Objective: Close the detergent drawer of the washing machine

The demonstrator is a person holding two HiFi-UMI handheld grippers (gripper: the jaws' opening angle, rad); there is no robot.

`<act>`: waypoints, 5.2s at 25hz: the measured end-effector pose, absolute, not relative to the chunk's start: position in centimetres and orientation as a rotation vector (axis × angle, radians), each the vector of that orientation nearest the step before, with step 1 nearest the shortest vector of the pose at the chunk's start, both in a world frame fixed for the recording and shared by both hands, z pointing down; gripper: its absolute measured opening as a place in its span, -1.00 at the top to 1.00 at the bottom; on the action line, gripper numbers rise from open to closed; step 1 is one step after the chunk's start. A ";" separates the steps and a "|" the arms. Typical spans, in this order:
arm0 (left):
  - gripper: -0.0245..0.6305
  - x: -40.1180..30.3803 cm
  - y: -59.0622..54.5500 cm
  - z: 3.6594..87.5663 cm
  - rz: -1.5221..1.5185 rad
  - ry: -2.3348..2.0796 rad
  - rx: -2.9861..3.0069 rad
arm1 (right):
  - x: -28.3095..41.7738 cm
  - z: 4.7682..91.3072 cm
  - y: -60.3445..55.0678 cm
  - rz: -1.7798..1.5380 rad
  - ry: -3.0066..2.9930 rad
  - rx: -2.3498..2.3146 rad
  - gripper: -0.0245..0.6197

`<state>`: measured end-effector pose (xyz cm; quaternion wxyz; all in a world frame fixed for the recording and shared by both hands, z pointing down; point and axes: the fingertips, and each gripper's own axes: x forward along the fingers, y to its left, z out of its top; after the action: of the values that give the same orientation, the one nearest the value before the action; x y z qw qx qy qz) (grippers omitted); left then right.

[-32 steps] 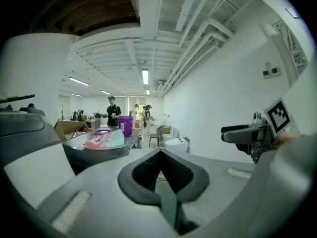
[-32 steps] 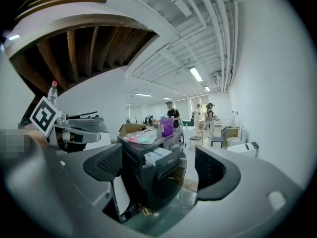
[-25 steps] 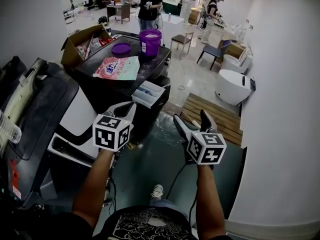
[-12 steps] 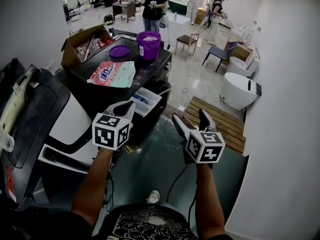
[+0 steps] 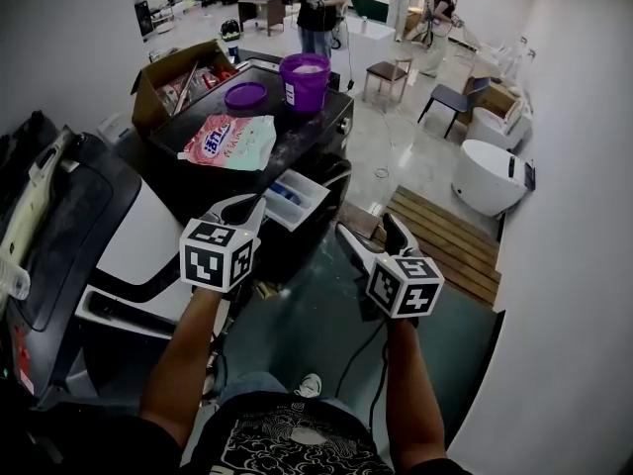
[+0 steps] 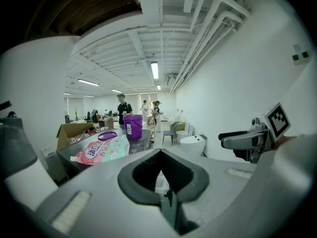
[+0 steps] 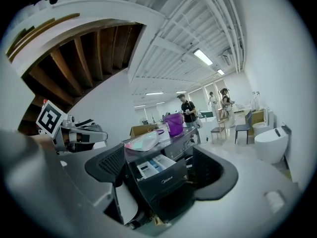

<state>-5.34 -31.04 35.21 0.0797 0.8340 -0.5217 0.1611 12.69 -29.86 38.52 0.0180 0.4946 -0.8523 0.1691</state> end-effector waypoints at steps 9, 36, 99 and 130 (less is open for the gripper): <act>0.92 -5.4 -34.0 37.0 0.535 -1.533 2.493 | 10.6 43.3 -32.7 0.806 -2.728 1.410 -0.39; 0.92 -6.7 -39.9 44.8 0.748 -1.409 2.459 | 5.7 57.0 -39.3 1.702 -2.844 1.155 -0.23; 0.92 -15.1 -43.6 43.9 0.650 -1.581 2.335 | -6.5 56.9 -46.9 2.166 -2.840 0.780 -0.20; 0.92 -6.2 -49.6 36.4 0.500 -1.318 2.601 | 11.1 42.3 -48.8 0.848 -2.572 1.660 0.38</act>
<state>-6.16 -49.57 36.40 0.0913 0.8755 -0.4438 0.1682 11.11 -48.76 42.32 -0.0174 0.5225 -0.8096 0.2670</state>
